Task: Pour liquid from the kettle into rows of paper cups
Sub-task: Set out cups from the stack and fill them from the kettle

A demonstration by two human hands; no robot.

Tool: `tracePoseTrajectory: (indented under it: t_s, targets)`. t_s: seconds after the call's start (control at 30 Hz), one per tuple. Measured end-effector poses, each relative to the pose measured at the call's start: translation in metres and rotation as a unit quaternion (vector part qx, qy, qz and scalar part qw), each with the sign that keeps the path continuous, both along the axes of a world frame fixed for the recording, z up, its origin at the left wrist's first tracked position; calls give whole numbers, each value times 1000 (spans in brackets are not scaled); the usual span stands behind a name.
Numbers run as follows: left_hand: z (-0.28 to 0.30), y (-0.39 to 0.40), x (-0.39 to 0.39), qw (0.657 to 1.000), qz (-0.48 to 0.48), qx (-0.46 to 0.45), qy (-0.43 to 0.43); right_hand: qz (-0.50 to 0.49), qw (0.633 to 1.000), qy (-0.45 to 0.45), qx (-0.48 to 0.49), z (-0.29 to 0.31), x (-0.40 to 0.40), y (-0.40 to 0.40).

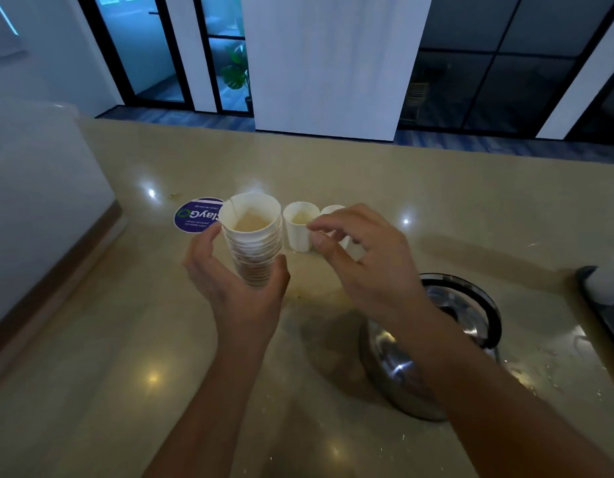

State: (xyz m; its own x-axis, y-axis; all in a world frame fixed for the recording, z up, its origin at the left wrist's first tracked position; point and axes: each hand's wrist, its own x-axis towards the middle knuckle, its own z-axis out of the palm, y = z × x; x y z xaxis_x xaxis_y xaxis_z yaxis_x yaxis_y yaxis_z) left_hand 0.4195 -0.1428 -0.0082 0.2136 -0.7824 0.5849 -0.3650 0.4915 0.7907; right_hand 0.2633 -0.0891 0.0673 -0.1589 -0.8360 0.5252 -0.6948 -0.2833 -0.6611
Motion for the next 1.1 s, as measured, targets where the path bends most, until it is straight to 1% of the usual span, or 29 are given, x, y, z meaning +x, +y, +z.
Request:
tracePoseTrajectory:
  t_s: [0.13,0.2,0.4,0.5,0.57,0.73,0.8,0.9,1.0,1.03,1.1]
  targets:
    - [3,-11,-6,996,-72,38,35,26,999,43,5,0,13,-15]
    - [3,-15,-10,994,-94,50,36,36,997,70,11,3,13,-24]
    - [0,-15,-13,991,-112,53,48,21,988,155,14,14,7,-36]
    - [2,-13,-12,990,-119,54,53,19,981,193,-6,20,8,-36]
    - [4,-11,-12,989,-118,60,58,26,979,203,-2,21,9,-38]
    - [9,-6,-13,990,-105,78,59,59,984,163,36,24,8,-45]
    - [11,-6,-13,990,-107,78,54,64,984,164,26,22,7,-49]
    - [12,-6,-14,989,-111,84,58,65,993,96,-20,31,3,-55]
    - [13,-6,-15,986,-111,95,76,6,993,35,-112,55,-11,-57]
    - [13,-6,-15,986,-111,96,81,-15,992,6,-122,62,-19,-57]
    - [14,-8,-15,987,-108,95,78,-51,992,-39,-111,71,-40,-57]
